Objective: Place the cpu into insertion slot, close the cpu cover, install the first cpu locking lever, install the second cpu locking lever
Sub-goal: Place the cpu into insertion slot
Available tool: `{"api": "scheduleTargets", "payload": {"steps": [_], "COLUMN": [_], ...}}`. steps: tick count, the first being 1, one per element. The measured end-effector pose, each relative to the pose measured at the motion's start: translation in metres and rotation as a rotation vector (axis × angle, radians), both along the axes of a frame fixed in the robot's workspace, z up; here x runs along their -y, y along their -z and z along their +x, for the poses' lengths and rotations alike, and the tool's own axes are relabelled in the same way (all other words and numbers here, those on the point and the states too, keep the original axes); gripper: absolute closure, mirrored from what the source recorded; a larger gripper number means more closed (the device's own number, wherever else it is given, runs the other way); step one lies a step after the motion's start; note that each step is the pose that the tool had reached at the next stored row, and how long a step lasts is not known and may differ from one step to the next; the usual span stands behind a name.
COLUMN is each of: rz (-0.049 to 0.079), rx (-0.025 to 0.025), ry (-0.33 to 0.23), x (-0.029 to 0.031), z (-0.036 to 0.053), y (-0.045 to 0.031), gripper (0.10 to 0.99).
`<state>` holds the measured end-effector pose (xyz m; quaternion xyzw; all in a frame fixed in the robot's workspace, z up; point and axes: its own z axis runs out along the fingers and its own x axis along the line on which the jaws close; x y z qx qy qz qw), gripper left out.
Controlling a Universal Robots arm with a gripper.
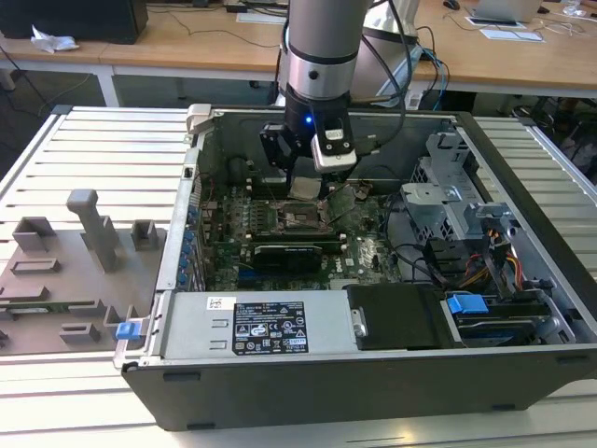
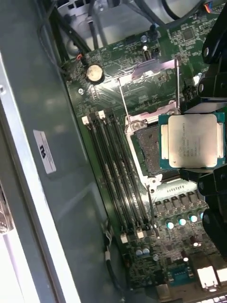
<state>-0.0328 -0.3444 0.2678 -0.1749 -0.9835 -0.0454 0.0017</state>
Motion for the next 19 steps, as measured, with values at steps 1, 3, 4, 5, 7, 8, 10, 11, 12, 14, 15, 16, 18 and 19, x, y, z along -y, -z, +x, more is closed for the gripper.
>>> {"api": "scheduleTargets", "payload": {"steps": [1,3,4,5,7,8,10,11,12,14,15,16,18,19], "rz": [0.0,0.0,0.0,0.0,0.0,0.0,0.0,0.0,0.0,0.0,0.0,0.0,0.0,0.0], "rx": [-0.0001,0.0,-0.0001,0.0,0.0,0.0,0.0,0.0,0.0,0.0,0.0,0.0,0.0,-0.0001], "ry": [0.018,0.046,0.058,0.077,0.102,0.118,0.139,0.151,0.161,0.19,0.2,0.214,0.24,0.249], "x": [0.0,0.0,0.0,0.0,0.0,0.0,0.0,0.0,0.0,0.0,0.0,0.0,0.0,0.0], "z": [0.0,0.0,0.0,0.0,0.0,0.0001,0.0,0.0001,0.0001,0.0001,0.0001,0.0001,0.0001,0.0001], "y": [0.0,0.0001,0.0002,0.0003,0.0004,0.0005,0.0005,0.0006,0.0006,0.0008,0.0008,0.0009,0.001,0.001], "gripper": [0.545,0.545,0.545,0.545,0.545,0.545,0.545,0.545,0.545,0.545,0.545,0.545,0.545,0.545]}}
